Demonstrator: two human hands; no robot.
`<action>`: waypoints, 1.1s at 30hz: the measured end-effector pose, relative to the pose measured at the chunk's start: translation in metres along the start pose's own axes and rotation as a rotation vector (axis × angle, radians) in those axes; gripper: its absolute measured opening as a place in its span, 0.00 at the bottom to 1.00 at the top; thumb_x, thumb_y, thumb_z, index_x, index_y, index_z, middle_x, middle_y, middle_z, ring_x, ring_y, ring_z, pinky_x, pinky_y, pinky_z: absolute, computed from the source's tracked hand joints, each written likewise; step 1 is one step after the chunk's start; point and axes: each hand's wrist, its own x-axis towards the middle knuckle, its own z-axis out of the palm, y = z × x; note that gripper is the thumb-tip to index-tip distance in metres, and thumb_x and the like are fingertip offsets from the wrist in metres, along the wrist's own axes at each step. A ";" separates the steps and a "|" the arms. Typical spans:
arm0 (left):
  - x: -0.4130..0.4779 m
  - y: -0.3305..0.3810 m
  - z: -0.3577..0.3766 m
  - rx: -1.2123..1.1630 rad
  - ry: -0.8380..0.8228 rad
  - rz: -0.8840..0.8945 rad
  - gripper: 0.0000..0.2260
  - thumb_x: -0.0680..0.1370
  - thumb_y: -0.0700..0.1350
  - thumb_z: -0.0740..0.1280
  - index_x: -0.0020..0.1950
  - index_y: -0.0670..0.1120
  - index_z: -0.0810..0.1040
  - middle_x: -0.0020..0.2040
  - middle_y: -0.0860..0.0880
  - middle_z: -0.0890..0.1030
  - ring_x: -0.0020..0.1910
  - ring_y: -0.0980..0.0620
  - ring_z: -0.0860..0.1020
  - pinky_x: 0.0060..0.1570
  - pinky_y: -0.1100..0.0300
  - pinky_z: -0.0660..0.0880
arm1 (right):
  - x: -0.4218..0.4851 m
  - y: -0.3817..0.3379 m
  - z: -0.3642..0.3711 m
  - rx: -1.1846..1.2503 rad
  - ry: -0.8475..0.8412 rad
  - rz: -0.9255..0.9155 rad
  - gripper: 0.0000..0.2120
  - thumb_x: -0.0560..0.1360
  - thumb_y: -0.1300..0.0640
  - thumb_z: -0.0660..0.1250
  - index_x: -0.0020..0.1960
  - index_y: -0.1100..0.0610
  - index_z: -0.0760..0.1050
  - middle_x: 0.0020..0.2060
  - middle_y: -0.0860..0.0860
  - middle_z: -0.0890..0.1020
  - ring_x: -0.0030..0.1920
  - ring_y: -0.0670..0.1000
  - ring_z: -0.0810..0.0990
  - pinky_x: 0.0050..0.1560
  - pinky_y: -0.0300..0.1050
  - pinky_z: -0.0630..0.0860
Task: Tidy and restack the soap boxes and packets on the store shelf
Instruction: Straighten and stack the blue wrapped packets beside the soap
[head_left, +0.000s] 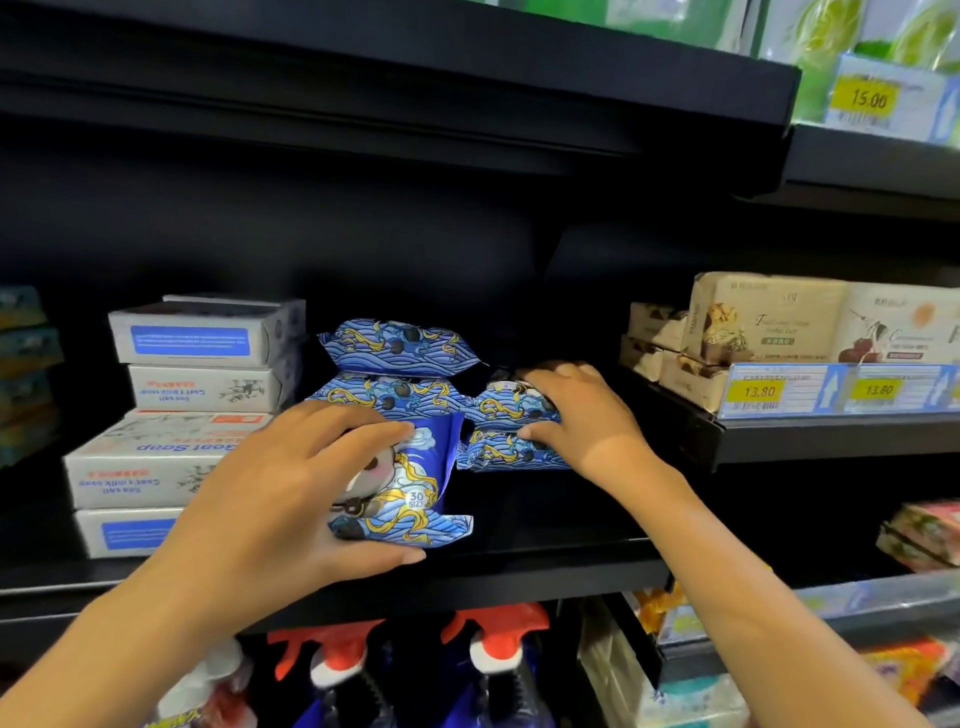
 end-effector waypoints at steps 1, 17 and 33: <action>0.000 0.000 0.000 -0.010 0.007 0.001 0.33 0.64 0.67 0.66 0.61 0.46 0.79 0.53 0.50 0.80 0.51 0.53 0.73 0.49 0.63 0.68 | -0.001 0.000 0.001 -0.013 0.012 -0.014 0.24 0.73 0.51 0.69 0.68 0.51 0.68 0.59 0.51 0.73 0.62 0.52 0.65 0.59 0.46 0.67; 0.058 0.023 -0.013 -0.055 0.133 -0.073 0.36 0.61 0.68 0.69 0.63 0.48 0.77 0.55 0.53 0.80 0.54 0.51 0.76 0.51 0.58 0.70 | -0.076 -0.010 0.000 0.220 0.361 -0.097 0.21 0.71 0.52 0.71 0.62 0.56 0.75 0.58 0.49 0.76 0.62 0.48 0.70 0.60 0.39 0.68; 0.185 0.039 0.044 0.209 -0.171 0.114 0.36 0.65 0.68 0.69 0.68 0.51 0.70 0.60 0.51 0.75 0.60 0.49 0.71 0.53 0.52 0.74 | -0.130 -0.005 0.019 0.205 -0.017 -0.175 0.23 0.74 0.41 0.63 0.68 0.43 0.67 0.65 0.37 0.69 0.67 0.37 0.61 0.58 0.23 0.54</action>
